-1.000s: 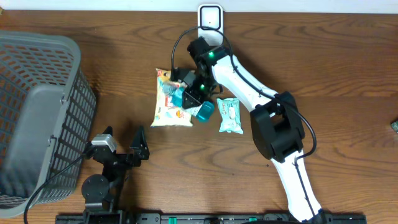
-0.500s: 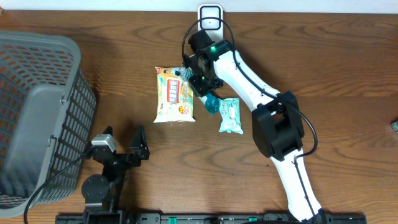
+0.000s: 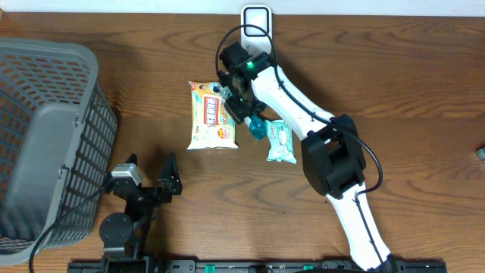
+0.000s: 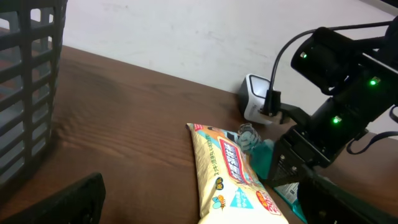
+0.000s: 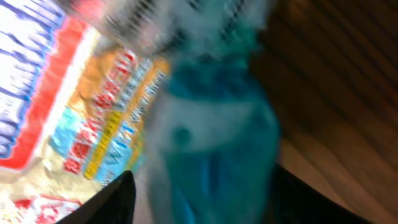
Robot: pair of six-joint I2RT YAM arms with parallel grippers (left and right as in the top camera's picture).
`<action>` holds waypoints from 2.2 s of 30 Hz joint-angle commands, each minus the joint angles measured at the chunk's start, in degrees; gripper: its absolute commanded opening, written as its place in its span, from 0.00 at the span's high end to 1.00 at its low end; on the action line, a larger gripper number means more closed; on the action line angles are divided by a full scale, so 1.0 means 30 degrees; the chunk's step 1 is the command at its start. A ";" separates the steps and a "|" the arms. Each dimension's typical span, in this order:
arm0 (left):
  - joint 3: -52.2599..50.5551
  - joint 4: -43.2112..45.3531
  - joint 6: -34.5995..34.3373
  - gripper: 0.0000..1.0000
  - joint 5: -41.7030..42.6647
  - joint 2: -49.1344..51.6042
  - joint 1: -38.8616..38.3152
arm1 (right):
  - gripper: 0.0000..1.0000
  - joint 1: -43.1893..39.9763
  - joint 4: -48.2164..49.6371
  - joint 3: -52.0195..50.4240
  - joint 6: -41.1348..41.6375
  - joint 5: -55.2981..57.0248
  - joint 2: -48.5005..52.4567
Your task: Scan the item barcode
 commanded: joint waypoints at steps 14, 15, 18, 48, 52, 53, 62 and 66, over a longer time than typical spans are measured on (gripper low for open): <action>-0.0328 -0.0590 -0.0036 0.02 0.0240 -0.0124 0.0058 | 0.19 -0.0277 -0.2535 -0.0743 0.1705 0.0583 -0.1137; -0.0328 -0.0590 -0.0036 0.02 0.0240 -0.0124 0.0058 | 0.20 -0.0277 -0.2193 -0.1129 0.1647 0.0576 -0.1137; -0.0328 -0.0590 -0.0036 0.02 0.0240 -0.0124 0.0058 | 0.30 -0.0255 -0.0998 -0.2215 0.1020 0.0590 -0.1137; -0.0328 -0.0590 -0.0036 0.02 0.0240 -0.0124 0.0058 | 0.99 -0.1953 0.0117 -0.4947 -0.6339 -0.8473 -0.4998; -0.0328 -0.0590 -0.0036 0.02 0.0240 -0.0124 0.0058 | 0.99 -0.2747 -0.0678 -0.4947 -0.9034 -1.0805 -0.5501; -0.0328 -0.0590 -0.0036 0.02 0.0240 -0.0124 0.0058 | 0.99 -0.2914 -0.0780 -0.4947 -0.9537 -1.1191 -0.5508; -0.0328 -0.0590 -0.0036 0.02 0.0240 -0.0124 0.0058 | 0.99 -0.2761 0.2674 -0.6178 -0.7235 -0.3876 -0.5100; -0.0328 -0.0590 -0.0036 0.02 0.0240 -0.0124 0.0058 | 0.99 -0.2382 0.4262 -0.6666 -0.6368 -0.1902 -0.4546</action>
